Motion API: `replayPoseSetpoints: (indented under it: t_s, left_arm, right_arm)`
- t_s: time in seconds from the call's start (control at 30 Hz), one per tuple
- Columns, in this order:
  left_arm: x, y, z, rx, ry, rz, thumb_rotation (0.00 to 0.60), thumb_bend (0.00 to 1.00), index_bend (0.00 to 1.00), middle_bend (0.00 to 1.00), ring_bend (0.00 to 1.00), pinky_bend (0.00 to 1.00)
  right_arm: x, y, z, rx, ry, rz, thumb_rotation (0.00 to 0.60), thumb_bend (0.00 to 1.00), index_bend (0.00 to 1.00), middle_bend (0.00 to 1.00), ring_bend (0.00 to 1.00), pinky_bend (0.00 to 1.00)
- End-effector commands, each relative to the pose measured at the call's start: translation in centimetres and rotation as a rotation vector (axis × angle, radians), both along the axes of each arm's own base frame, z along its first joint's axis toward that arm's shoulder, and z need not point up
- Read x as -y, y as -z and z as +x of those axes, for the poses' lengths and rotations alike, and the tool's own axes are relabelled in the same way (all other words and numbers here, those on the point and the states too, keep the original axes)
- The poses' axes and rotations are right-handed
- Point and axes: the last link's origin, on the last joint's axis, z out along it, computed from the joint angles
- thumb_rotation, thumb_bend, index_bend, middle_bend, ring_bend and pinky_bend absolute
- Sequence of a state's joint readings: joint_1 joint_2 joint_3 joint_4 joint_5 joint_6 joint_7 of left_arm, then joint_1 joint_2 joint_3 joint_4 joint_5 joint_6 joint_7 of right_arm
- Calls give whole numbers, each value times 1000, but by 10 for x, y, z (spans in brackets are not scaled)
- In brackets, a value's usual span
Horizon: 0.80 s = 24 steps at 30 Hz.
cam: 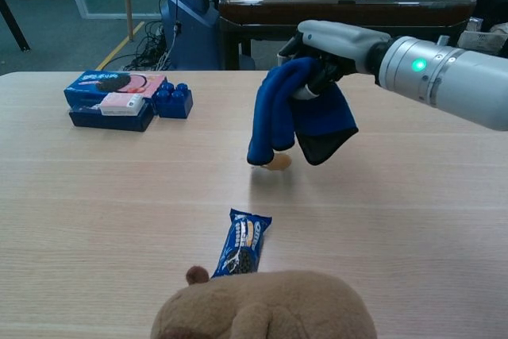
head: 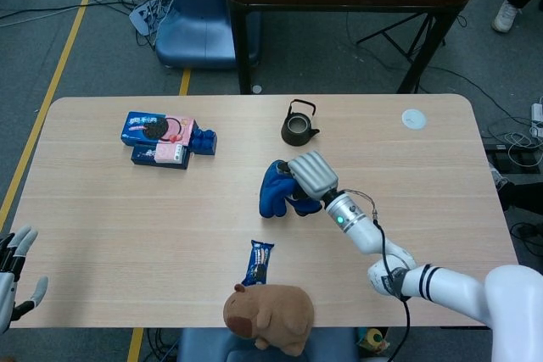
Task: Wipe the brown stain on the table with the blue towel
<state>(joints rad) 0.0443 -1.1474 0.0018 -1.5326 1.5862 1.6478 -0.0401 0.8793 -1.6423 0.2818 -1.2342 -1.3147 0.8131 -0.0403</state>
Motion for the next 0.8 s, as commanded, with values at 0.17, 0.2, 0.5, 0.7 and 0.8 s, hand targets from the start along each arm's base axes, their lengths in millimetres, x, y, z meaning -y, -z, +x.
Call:
replayPoseSetpoints:
  t_s: [0.17,0.2,0.5,0.7,0.8]
  left_arm:
    - [3,-2,-2,2,-9,8,600,359,71,47,40,49]
    - [3,-3,-2,3,-9,8,600,359,71,47,40,49]
    - [3,-2,-3,11,-14,0,600,359,71,47,40,49]
    - [3,-1,-4,11,-17,-1,600,359,71,47,40,49]
    - [2,-1,-5,11,-19,-3,600,359,71,47,40,49]
  right_arm:
    - [2,44,10,-83,-19,28,600,756,818,660,652,884]
    - [2,48,9,-93,-17,31,600,757,818,660,652,884]
    - [6,80,-6,-201,-7,37,600,757,818,660,652,884]
    - [9,89,-16,-259,0,31,600,756,818,660,652,884]
    - [11,89,-21,-281,4,19,600,756,820,660,652,884]
